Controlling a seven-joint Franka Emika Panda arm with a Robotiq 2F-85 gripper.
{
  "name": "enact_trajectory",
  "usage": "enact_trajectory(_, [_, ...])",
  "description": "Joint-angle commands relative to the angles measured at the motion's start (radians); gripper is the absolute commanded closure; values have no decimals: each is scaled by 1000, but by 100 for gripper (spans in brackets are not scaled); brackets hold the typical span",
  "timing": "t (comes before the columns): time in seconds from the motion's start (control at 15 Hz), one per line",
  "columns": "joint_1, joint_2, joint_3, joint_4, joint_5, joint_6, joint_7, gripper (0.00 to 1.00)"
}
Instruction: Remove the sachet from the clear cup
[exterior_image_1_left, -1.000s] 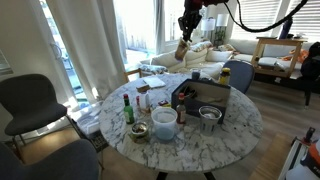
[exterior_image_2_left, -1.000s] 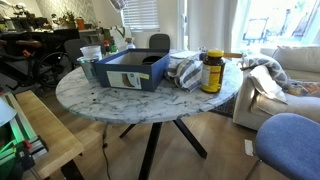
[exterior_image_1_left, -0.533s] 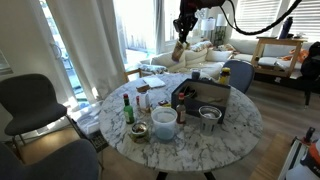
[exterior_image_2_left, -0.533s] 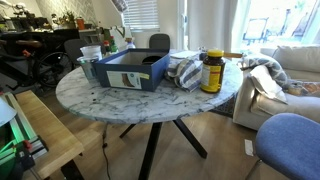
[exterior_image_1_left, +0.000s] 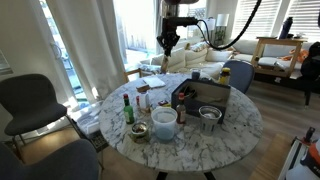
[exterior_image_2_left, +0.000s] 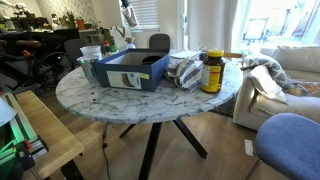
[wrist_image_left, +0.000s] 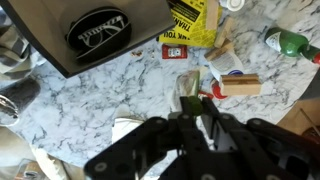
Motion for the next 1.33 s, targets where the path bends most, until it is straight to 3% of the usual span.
enact_trajectory(0.0, [2, 132, -26, 132, 47, -57, 56, 96])
enact_trajectory(0.73, [-21, 269, -69, 211, 182, -110, 159, 96])
enact_trajectory(0.8, [-22, 271, -71, 212, 185, -119, 170, 86])
enact_trajectory(0.87, [-22, 274, -74, 212, 188, -123, 181, 58])
enact_trajectory(0.93, [-23, 274, -76, 212, 192, -119, 189, 58])
enact_trajectory(1.27, [-21, 219, -74, 224, 218, -41, 186, 20])
